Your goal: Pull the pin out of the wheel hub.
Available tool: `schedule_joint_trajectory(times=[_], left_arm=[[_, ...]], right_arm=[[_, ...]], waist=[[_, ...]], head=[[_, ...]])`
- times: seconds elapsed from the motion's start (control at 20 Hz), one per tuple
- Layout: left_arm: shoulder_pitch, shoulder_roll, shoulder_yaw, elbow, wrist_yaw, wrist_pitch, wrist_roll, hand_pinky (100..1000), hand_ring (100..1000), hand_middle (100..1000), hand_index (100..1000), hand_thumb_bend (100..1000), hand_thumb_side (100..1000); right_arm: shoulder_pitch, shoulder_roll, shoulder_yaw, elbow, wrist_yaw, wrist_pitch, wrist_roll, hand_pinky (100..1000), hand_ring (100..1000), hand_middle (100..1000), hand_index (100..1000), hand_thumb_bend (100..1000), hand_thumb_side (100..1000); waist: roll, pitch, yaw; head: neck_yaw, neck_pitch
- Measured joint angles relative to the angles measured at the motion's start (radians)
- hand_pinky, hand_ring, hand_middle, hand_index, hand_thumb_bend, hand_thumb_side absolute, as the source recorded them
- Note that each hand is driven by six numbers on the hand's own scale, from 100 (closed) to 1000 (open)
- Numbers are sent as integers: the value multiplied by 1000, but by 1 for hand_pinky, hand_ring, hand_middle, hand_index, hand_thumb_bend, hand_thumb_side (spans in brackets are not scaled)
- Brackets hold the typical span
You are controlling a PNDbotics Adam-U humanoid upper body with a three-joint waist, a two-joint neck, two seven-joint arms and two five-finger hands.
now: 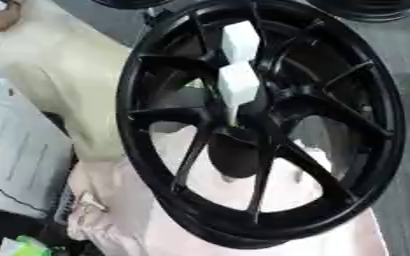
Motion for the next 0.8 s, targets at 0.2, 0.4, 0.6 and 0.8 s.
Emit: schedule_joint_trajectory(times=[0.2,0.4,0.6,0.8], left_arm=[[-11,0,-8,0,10,-1,-4,639,658,580,735,455,674],[-13,0,-14,3,16,-2,-11,639,658,580,735,455,674],[-18,0,-16,4,20,-2,-18,639,658,581,735,459,669],[-24,0,-22,4,24,1,-24,639,658,581,735,460,668]], right_arm=[[102,29,-7,-12,64,-64,-64,891,894,803,898,365,712],[204,47,-32,-34,114,-127,-116,891,894,803,898,365,712],[261,53,-57,-39,119,-194,-151,894,886,813,914,335,639],[247,59,-63,-73,90,-245,-185,894,885,812,913,381,595]], waist=[[4,0,19],[3,-1,32],[2,-2,37],[-7,-23,39]], head=[[-10,0],[-20,0],[-28,0],[-34,0]])
